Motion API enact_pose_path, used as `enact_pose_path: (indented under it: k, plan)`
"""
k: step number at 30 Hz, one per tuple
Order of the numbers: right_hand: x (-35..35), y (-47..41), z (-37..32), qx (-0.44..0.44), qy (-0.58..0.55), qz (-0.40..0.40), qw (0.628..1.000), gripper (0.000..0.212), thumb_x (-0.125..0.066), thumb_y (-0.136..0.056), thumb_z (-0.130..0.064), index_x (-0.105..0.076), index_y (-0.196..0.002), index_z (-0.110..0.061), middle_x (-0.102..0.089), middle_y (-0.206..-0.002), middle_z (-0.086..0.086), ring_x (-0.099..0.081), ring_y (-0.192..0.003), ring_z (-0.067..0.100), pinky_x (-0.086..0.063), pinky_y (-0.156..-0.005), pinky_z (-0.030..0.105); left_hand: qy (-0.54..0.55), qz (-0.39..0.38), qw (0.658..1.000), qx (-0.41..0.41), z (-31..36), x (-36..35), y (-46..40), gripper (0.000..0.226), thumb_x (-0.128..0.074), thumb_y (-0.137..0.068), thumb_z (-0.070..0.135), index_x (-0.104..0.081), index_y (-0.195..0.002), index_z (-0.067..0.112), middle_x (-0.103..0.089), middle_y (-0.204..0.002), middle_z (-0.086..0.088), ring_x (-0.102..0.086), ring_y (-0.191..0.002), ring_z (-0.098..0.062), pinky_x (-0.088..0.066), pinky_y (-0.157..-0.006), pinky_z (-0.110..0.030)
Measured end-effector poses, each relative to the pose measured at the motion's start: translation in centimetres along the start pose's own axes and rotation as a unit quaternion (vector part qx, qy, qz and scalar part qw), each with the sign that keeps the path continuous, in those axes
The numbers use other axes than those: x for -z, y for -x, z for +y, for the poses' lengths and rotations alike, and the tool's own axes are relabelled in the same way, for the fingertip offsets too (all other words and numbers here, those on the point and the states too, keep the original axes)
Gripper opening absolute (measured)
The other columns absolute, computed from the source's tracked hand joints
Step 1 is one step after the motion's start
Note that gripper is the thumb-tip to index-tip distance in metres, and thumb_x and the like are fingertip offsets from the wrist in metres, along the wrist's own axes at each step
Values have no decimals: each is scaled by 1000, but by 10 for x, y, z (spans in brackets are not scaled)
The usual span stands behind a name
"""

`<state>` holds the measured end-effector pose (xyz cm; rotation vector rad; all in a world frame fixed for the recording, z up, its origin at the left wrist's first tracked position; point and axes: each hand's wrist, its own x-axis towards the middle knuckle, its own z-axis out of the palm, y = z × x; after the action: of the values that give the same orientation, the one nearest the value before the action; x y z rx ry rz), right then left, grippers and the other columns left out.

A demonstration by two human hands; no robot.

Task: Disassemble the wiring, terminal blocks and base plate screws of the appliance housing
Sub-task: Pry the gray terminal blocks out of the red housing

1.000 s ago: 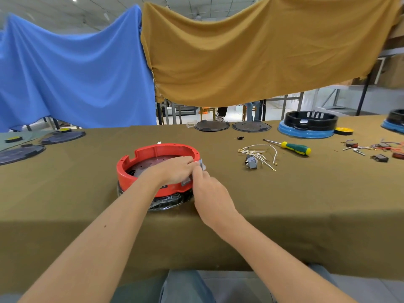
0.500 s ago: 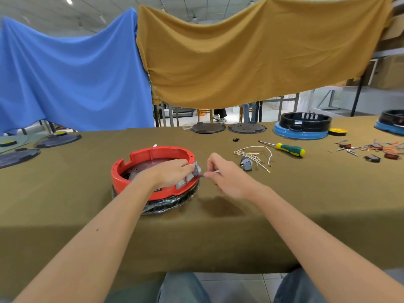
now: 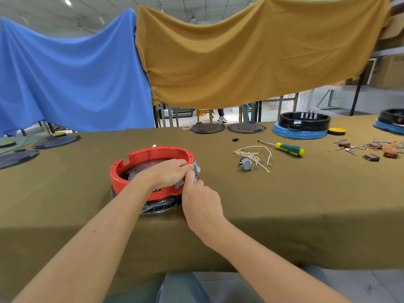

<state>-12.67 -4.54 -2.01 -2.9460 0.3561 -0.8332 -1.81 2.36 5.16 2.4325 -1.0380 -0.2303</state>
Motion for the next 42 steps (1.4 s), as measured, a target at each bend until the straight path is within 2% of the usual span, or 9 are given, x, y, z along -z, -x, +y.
enact_pose_path:
  k: [7,15,20,24,29,31,35,39,42]
  plan:
    - [0,-5,-10,-117,-152,-27,981,53,-49,-95,-6,-23,-142,-4,-62,-114,10,-66,-101,32,-37,-68,33,-9,-8,1000,12,0,1,0,40,-36,-103,42,-62,-89,14,-64,-83,0,-58,-82,-17,-44,-86,-38]
    - [-1,1,-5,-25,11,1,1000,44,-47,-96,-9,-33,-138,-6,-57,-101,6,-63,-85,20,-39,-58,27,-9,-8,1000,7,-2,1,-3,39,-35,-104,39,-56,-79,19,-60,-86,2,-53,-80,-13,-39,-73,-32]
    - [1,4,-22,-68,126,0,990,35,-74,-71,-43,-75,-100,-23,-57,-59,-10,-52,-47,1,-36,-39,15,4,-5,1000,9,-1,2,-3,39,-36,-104,37,-56,-73,26,-60,-81,7,-54,-78,-10,-38,-71,-31]
    - [-1,5,-13,-53,58,-30,996,41,-54,-95,-20,-48,-135,-12,-62,-94,3,-64,-77,14,-42,-55,23,-4,-11,1000,10,2,3,2,40,-34,-105,39,-59,-82,19,-63,-88,3,-57,-84,-13,-39,-73,-29]
    - [11,2,25,-21,-117,-63,991,34,-45,-95,-2,-33,-126,-6,-59,-110,13,-62,-96,37,-34,-68,35,-26,-25,999,25,5,4,4,44,-29,-106,41,-62,-113,12,-62,-118,-1,-55,-112,-21,-39,-92,-36]
    - [23,-3,40,15,-134,-104,985,29,-40,-98,-3,-32,-126,-6,-61,-104,15,-62,-92,40,-33,-66,37,-24,-25,999,26,5,4,4,43,-29,-105,40,-62,-111,13,-63,-117,-2,-56,-111,-22,-40,-97,-39]
    - [27,-6,33,65,8,-80,995,55,-54,-90,2,-29,-138,-6,-59,-112,13,-65,-96,35,-36,-64,37,-14,-28,999,27,4,3,2,44,-30,-105,41,-62,-107,10,-64,-113,-7,-58,-109,-26,-41,-101,-43]
    - [3,-1,-2,-26,-18,-30,999,38,-41,-99,-7,-32,-136,-7,-57,-113,10,-65,-98,26,-38,-64,30,5,-27,999,20,2,2,1,38,-34,-105,40,-58,-85,19,-62,-95,3,-56,-92,-16,-41,-84,-33]
    - [-3,-5,2,-55,-40,-2,998,45,-49,-96,-7,-29,-137,-8,-55,-113,8,-65,-99,23,-42,-66,28,-5,-23,1000,7,3,2,1,37,-33,-105,38,-56,-80,24,-61,-93,7,-54,-87,-12,-38,-78,-32]
